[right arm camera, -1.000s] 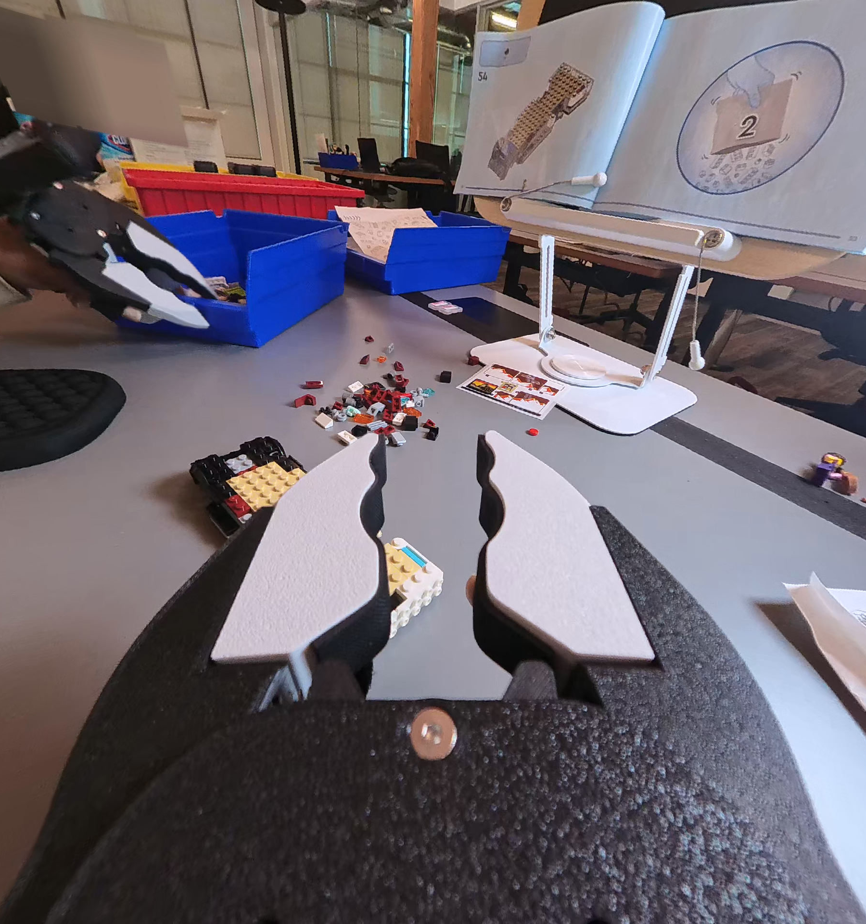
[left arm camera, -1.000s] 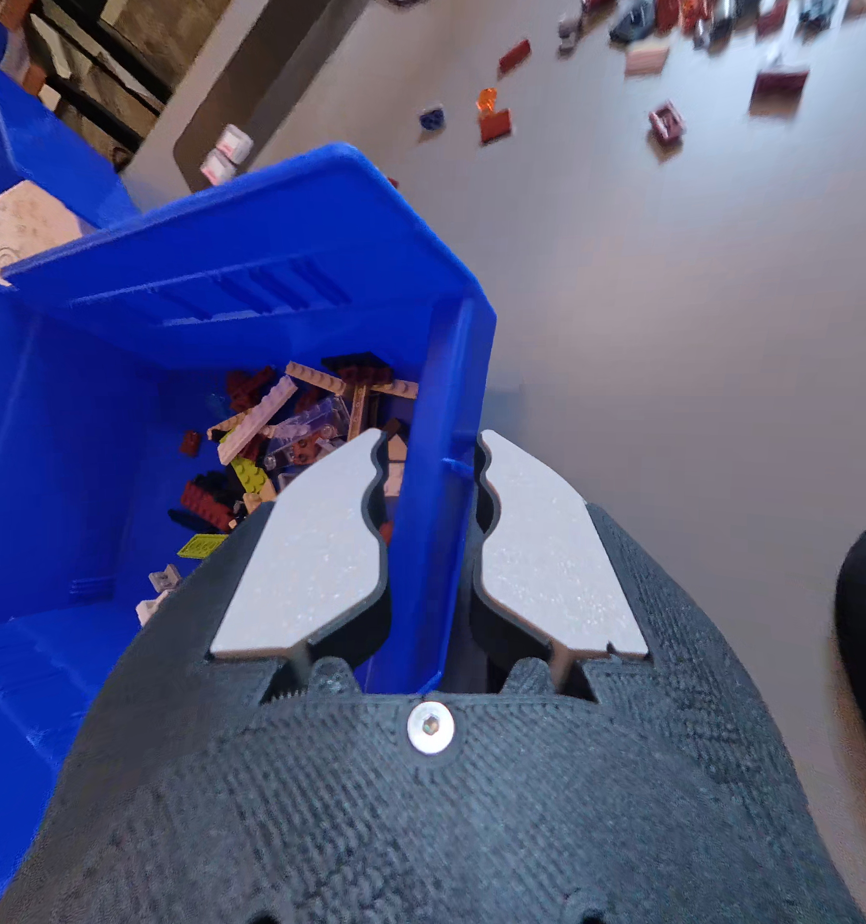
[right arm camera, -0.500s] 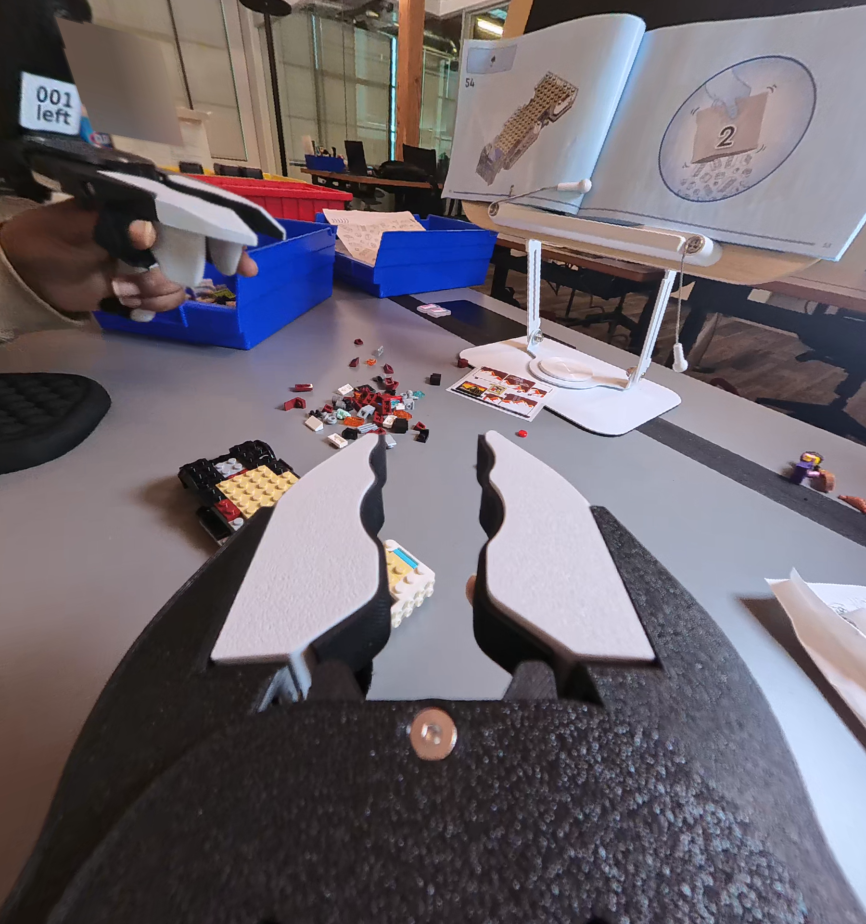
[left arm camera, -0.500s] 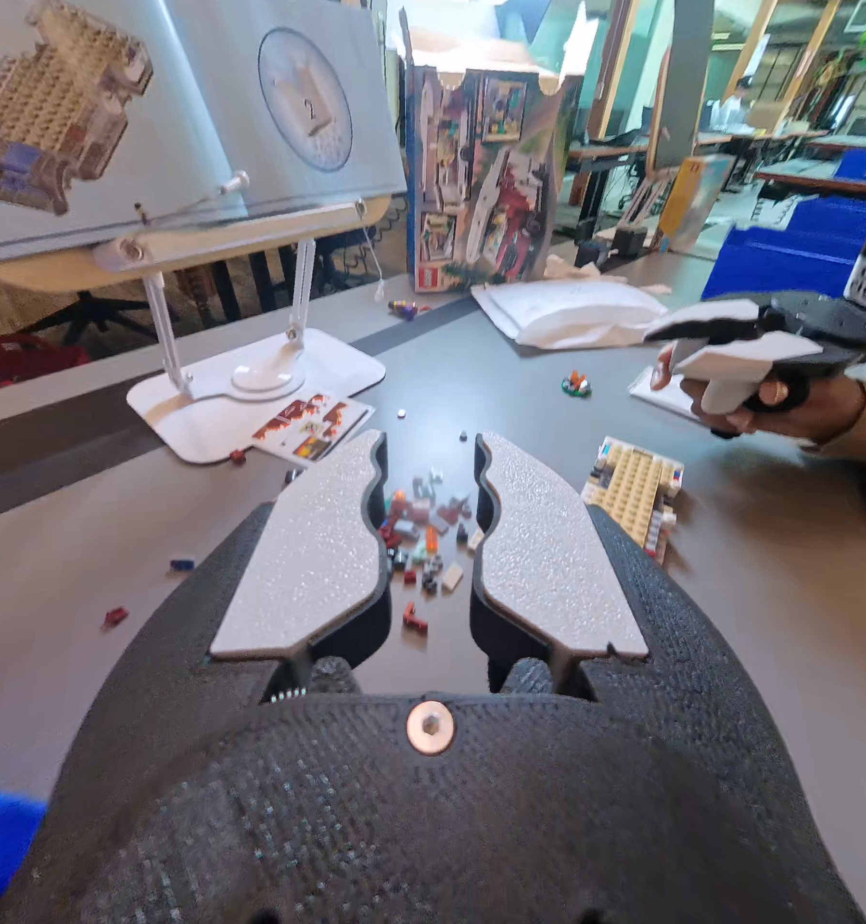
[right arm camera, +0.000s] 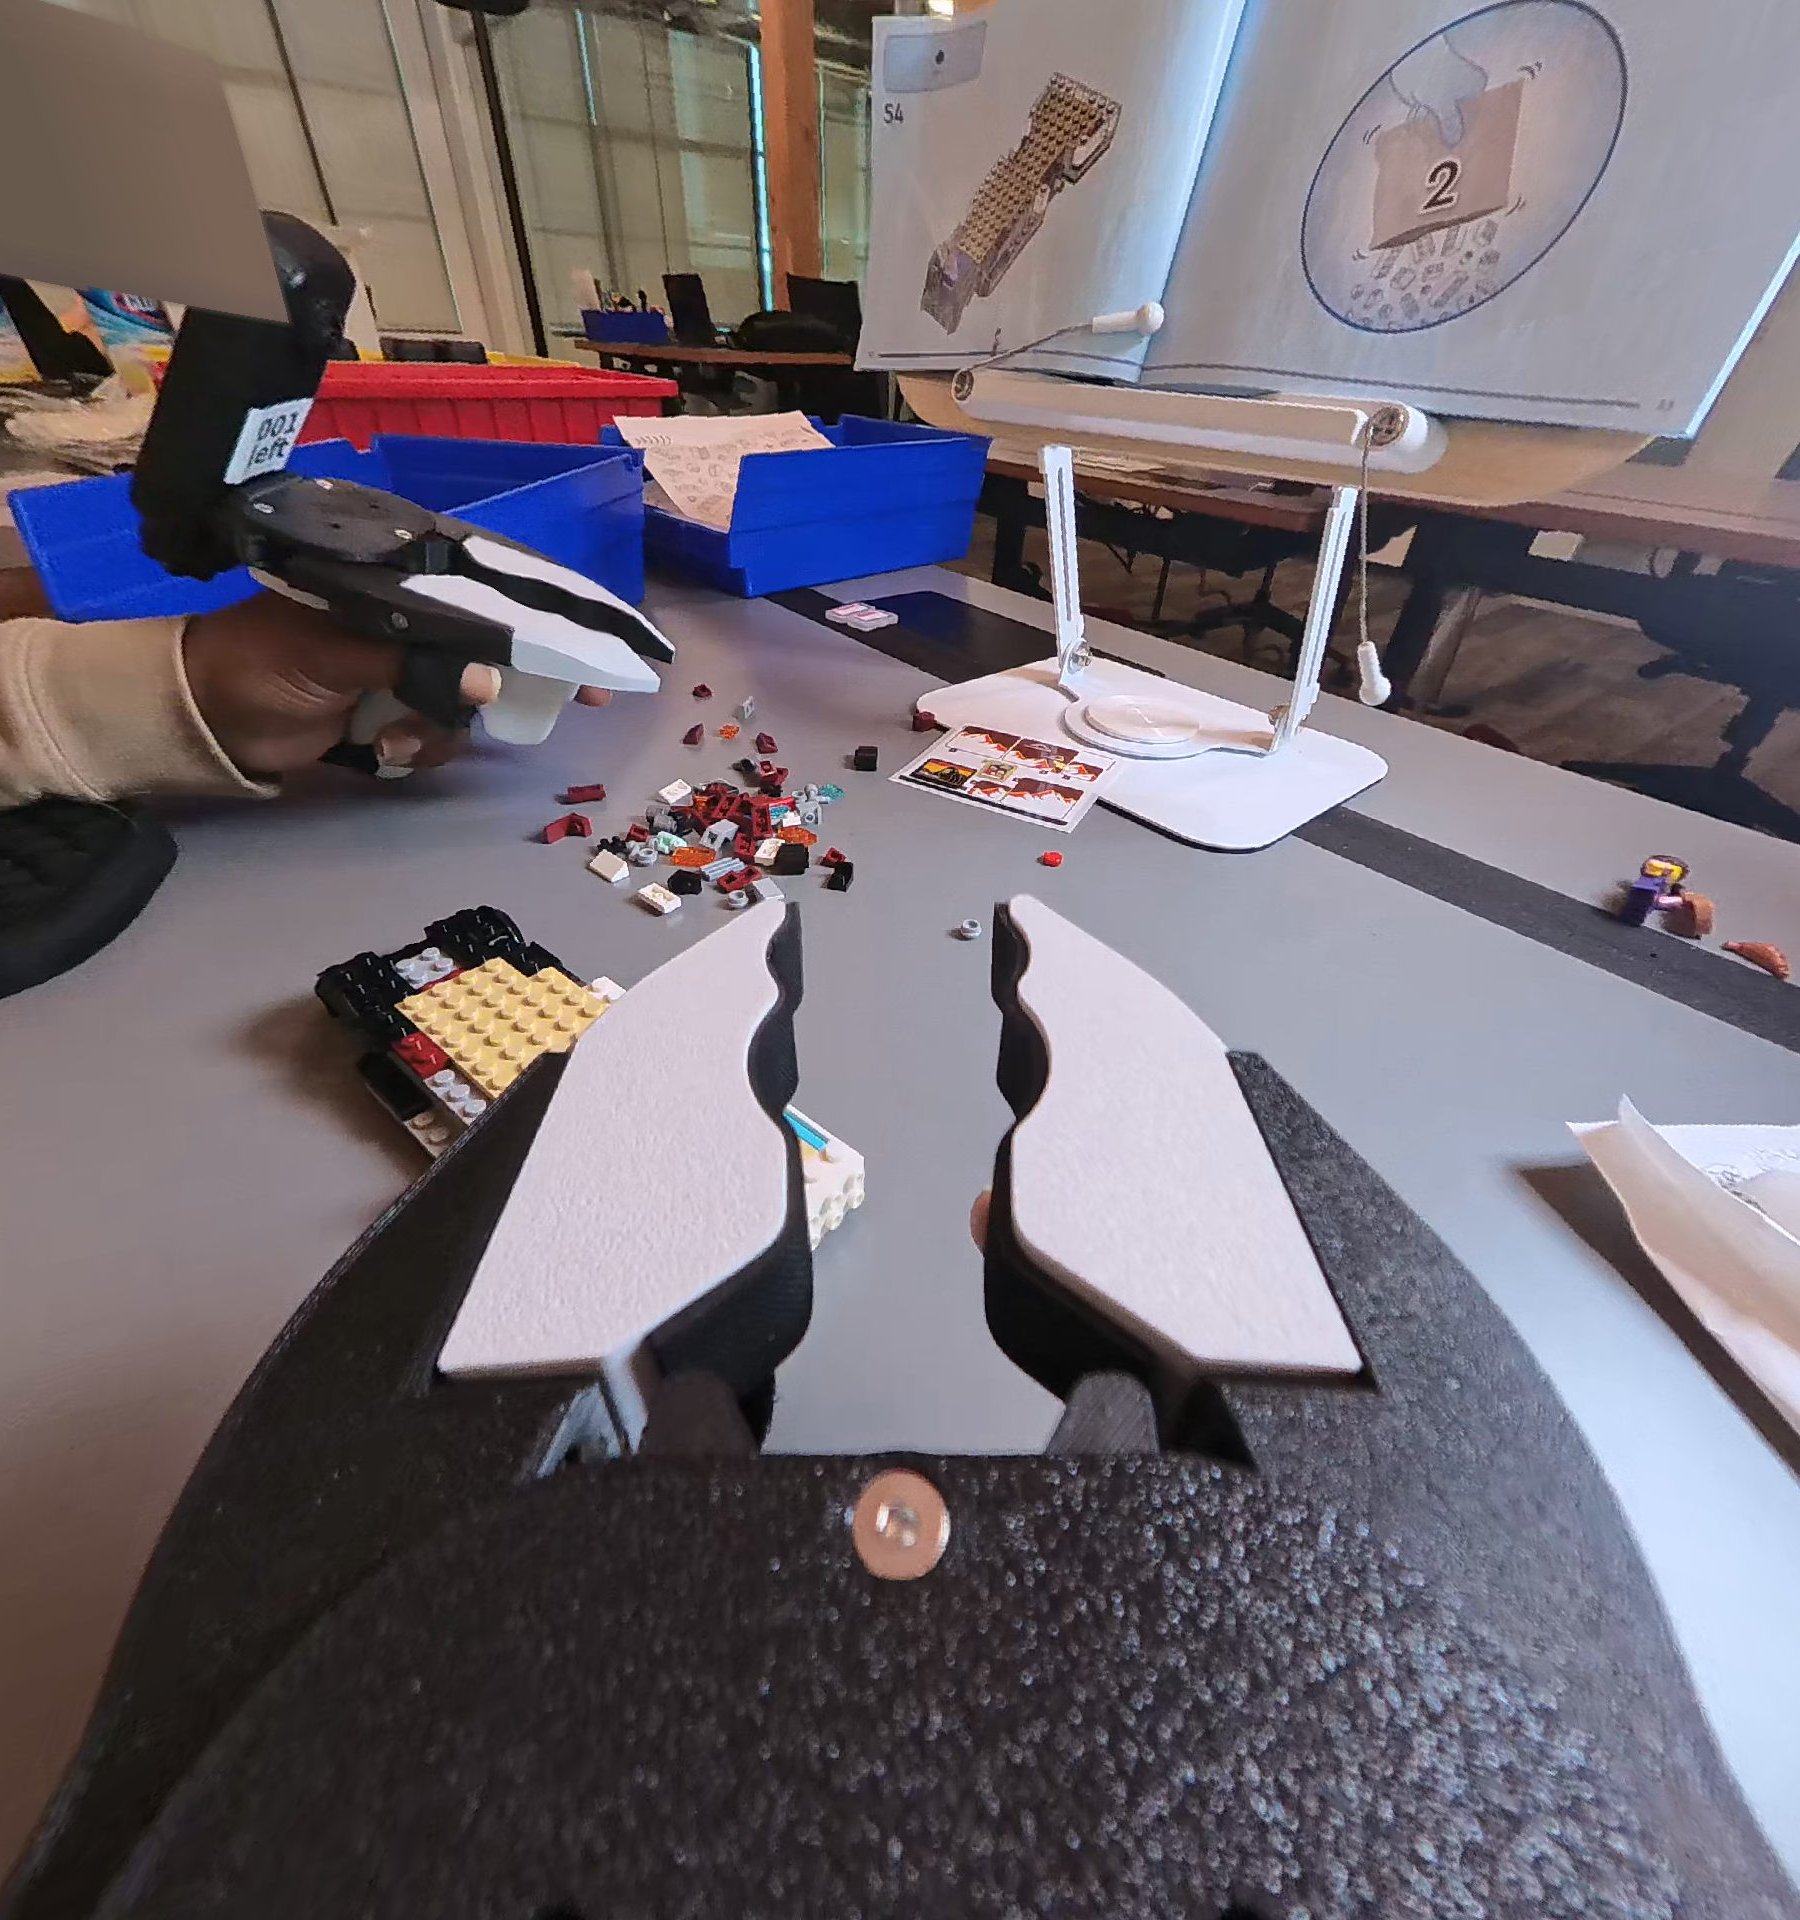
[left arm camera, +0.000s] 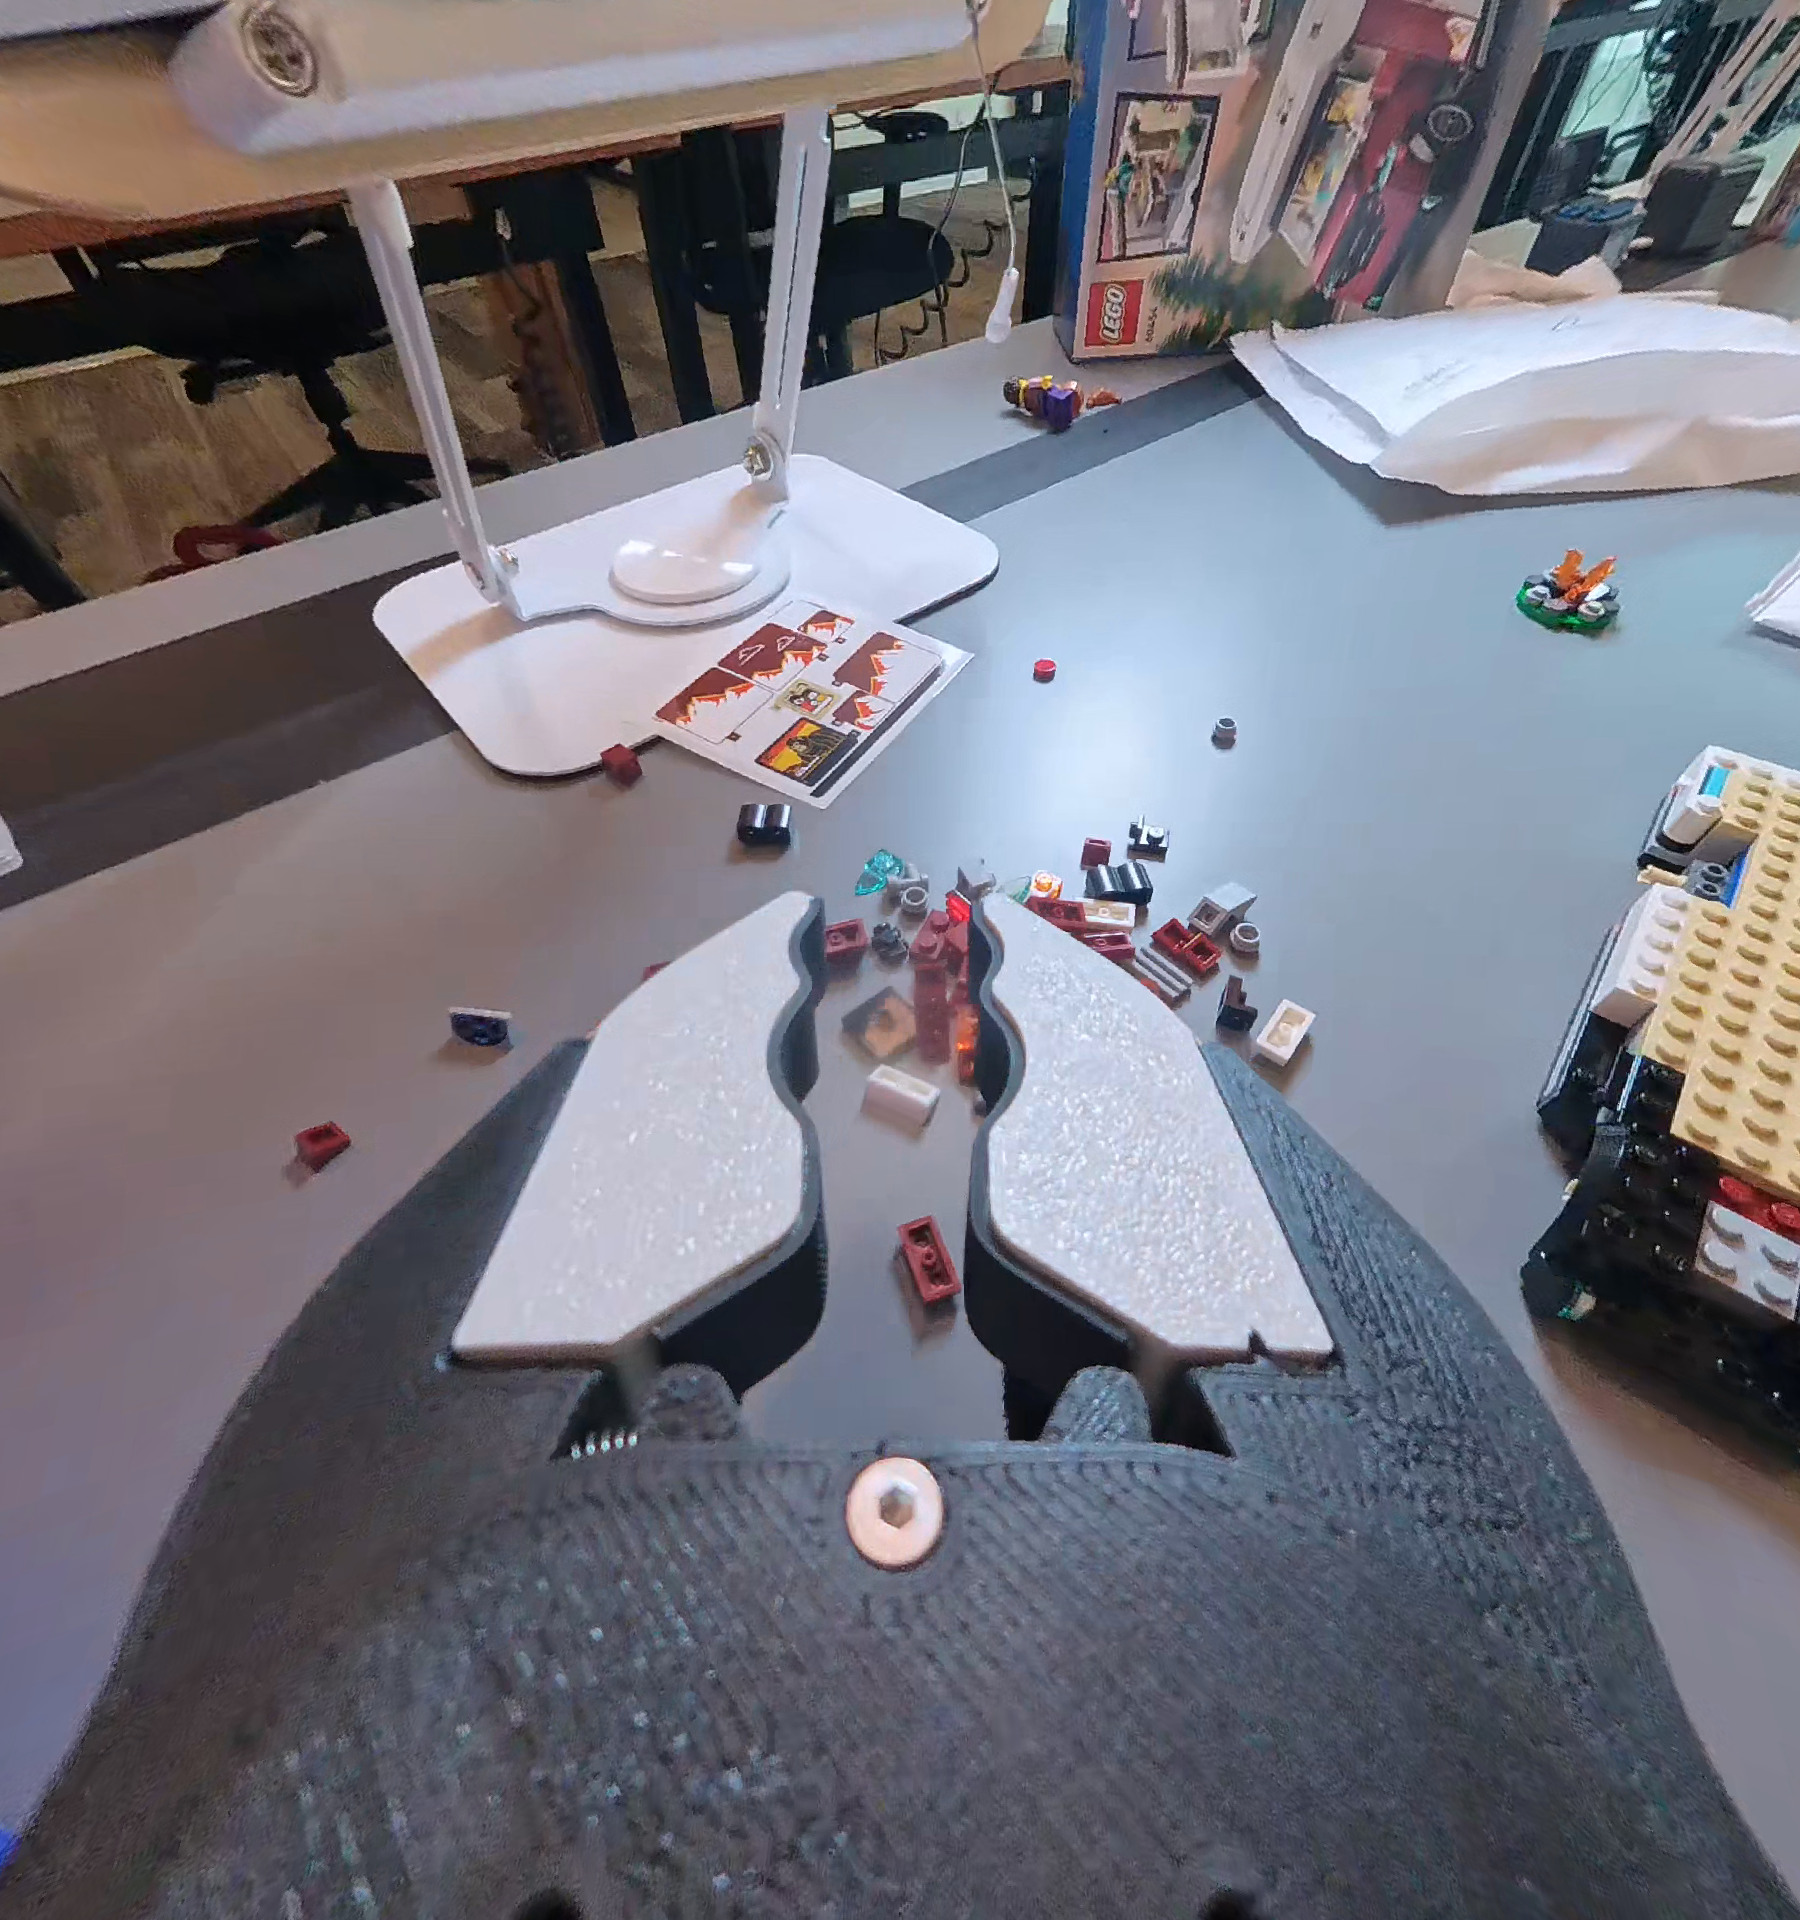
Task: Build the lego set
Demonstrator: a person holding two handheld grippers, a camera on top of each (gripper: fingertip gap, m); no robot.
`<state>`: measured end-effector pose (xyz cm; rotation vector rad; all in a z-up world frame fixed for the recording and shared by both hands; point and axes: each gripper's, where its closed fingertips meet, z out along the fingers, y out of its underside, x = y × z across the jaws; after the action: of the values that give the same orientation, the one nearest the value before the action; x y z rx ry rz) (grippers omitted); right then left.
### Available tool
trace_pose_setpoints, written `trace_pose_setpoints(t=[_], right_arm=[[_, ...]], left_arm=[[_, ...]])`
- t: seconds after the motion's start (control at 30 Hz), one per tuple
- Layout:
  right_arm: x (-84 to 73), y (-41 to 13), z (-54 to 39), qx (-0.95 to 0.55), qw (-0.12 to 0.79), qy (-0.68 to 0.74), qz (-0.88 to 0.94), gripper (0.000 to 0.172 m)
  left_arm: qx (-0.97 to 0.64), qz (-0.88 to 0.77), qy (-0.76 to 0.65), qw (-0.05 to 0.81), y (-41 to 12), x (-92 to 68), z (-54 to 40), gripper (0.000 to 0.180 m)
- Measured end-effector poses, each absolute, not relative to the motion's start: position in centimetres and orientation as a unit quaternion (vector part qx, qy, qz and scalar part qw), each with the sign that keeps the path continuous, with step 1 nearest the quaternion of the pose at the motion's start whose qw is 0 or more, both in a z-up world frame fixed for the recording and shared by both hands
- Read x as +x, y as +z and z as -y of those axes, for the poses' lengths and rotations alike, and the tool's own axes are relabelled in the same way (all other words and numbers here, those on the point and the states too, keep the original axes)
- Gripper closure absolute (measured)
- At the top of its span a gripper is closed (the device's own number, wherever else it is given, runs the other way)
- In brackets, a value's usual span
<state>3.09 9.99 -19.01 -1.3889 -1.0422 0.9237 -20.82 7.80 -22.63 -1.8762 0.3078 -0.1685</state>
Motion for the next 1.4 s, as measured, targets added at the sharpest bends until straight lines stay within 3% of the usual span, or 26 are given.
trace_pose_setpoints(t=[0.9, 1.17, 1.4], right_arm=[[2.7, -18.6, -10.7, -0.593, 0.564, 0.364, 0.445, 0.137], [-2.2, -15.9, -13.0, -0.57, 0.524, 0.308, 0.553, 0.141], [-8.6, -9.3, -24.0, -0.552, 0.632, 0.228, 0.493, 0.134]], left_arm=[[-0.755, -0.12, -0.091, 0.638, -19.6, -20.6, -6.9, 0.156], [-0.757, -0.113, -0.102, 0.636, -20.0, -21.0, -6.3, 0.157], [-0.755, -0.134, -0.098, 0.634, -20.1, -20.1, -6.0, 0.158]])
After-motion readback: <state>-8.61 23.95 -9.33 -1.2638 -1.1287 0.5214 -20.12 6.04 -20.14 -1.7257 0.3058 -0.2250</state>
